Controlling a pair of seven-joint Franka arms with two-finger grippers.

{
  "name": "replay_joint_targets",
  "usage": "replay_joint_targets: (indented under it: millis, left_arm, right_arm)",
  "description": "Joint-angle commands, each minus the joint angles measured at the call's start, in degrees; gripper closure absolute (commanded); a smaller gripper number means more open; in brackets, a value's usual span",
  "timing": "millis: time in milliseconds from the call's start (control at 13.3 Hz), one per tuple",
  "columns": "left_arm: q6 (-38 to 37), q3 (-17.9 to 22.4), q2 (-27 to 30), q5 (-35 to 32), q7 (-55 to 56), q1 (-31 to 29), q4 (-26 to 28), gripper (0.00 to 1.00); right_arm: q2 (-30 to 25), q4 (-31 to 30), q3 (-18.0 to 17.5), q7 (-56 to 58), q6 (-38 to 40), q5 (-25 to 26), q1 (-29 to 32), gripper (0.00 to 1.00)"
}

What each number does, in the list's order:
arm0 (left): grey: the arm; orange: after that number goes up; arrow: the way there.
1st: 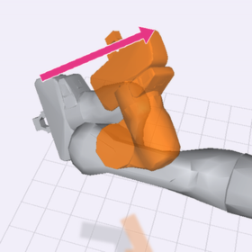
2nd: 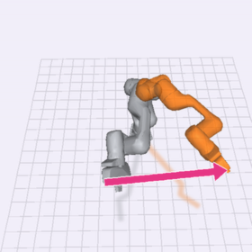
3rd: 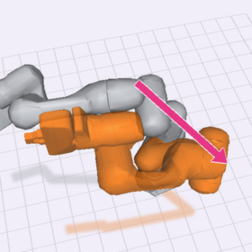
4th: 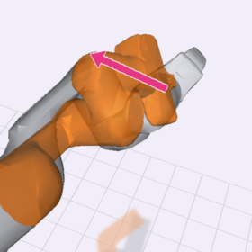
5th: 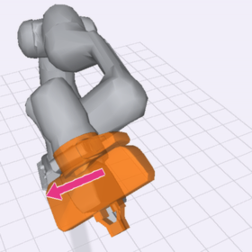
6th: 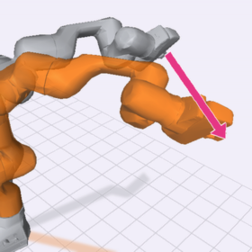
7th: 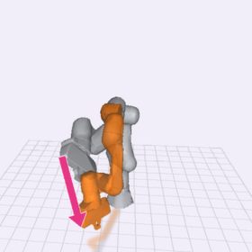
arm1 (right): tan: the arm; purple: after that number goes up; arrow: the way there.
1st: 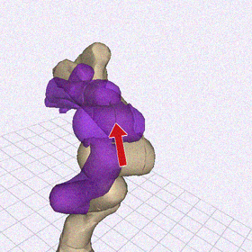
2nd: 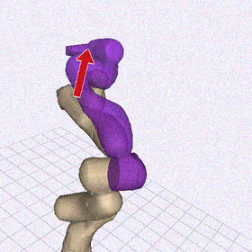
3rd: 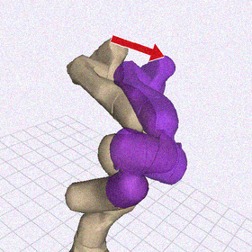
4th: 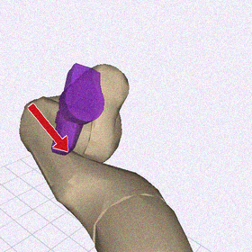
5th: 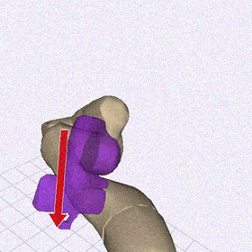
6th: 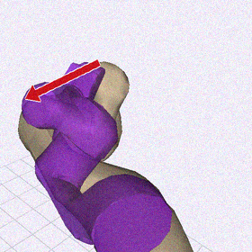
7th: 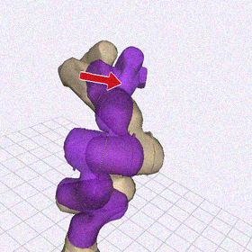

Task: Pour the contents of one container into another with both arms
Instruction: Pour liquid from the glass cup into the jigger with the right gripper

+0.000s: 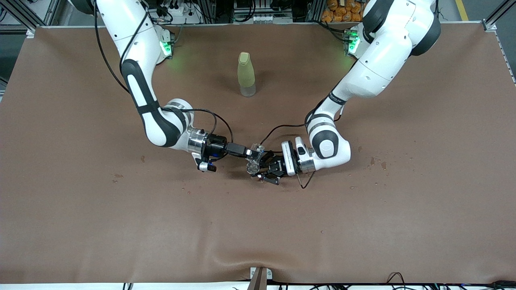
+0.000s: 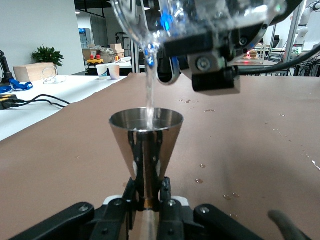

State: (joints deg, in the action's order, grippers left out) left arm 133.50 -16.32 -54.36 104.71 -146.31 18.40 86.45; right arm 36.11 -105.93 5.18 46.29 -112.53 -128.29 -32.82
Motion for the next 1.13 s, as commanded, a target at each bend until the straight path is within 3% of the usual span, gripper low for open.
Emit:
replay_joint_targets:
  millis: [0,150,451,601,752,1052]
  left_arm:
    - [0.5,0.2,0.7,2.1,-0.4,0.4,0.3,1.0]
    - [0.5,0.2,0.7,2.0,-0.4,0.3,0.3,1.0]
    - [0.5,0.2,0.7,2.1,-0.4,0.3,0.3,1.0]
    - [0.5,0.2,0.7,2.0,-0.4,0.3,0.3,1.0]
    - [0.5,0.2,0.9,1.8,-0.6,-0.1,0.5,1.0]
    - [0.2,0.2,4.3,0.4,-0.3,-3.6,4.3,1.0]
  right_arm:
    - [1.2,0.4,-0.2,-2.3,1.0,-2.0,0.4,1.0]
    - [1.5,0.4,-0.2,-2.3,2.0,-5.0,-0.5,1.0]
    - [1.3,0.2,0.0,-1.0,2.8,-4.5,0.0,1.0]
    - [1.2,0.4,0.2,6.1,3.6,-3.4,0.7,1.0]
    - [1.2,1.2,0.3,10.6,9.0,4.8,5.6,1.0]
    - [1.4,5.6,0.3,19.3,18.2,32.1,21.0,1.0]
